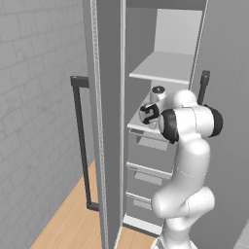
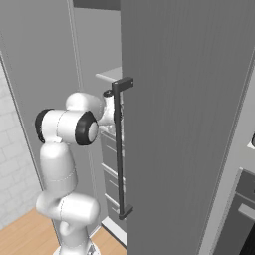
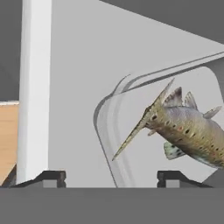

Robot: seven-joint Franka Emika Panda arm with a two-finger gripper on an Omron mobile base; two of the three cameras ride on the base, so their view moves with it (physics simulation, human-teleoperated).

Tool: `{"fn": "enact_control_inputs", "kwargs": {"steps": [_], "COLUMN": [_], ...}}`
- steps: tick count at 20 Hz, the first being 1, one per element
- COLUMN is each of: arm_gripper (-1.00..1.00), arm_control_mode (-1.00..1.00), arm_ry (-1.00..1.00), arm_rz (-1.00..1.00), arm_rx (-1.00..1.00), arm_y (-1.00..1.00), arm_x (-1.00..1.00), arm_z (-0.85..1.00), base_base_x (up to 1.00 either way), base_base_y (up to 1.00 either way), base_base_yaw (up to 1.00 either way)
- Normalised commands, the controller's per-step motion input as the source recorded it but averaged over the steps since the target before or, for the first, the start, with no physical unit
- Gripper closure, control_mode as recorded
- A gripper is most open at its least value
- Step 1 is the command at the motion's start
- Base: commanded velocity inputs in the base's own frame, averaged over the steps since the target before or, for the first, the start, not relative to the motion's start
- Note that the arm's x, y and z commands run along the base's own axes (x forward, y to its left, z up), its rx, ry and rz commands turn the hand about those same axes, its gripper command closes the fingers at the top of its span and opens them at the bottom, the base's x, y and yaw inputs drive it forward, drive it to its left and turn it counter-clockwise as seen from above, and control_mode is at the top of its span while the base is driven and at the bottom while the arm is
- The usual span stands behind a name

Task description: Take the meat container that has the fish and place it on the second highest rack of the freezer. Then take the vegetable container that has the garlic and lemon and place it on the highest rack of the freezer.

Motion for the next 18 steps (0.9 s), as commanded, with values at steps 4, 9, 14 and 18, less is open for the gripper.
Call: {"fn": "enact_control_inputs", "kwargs": {"steps": [4,9,14,18], "arm_gripper": [-1.0,-1.0,-1.0,-1.0], "arm_control_mode": [-1.0,-1.0,-1.0,-1.0], "arm_ry": [-0.31,-0.28,-0.23,-0.08], "arm_rz": [-0.02,0.0,-0.02,-0.03], "arm_rx": [0.0,0.0,0.0,0.0], "arm_y": [0.33,0.41,0.3,0.29], "arm_x": [-0.58,-0.88,-1.0,-1.0], "arm_z": [0.51,0.76,0.95,0.63], "base_base_x": [0.0,0.0,0.0,0.0], "base_base_y": [0.0,0.0,0.0,0.0], "base_base_yaw": [0.0,0.0,0.0,0.0]}}
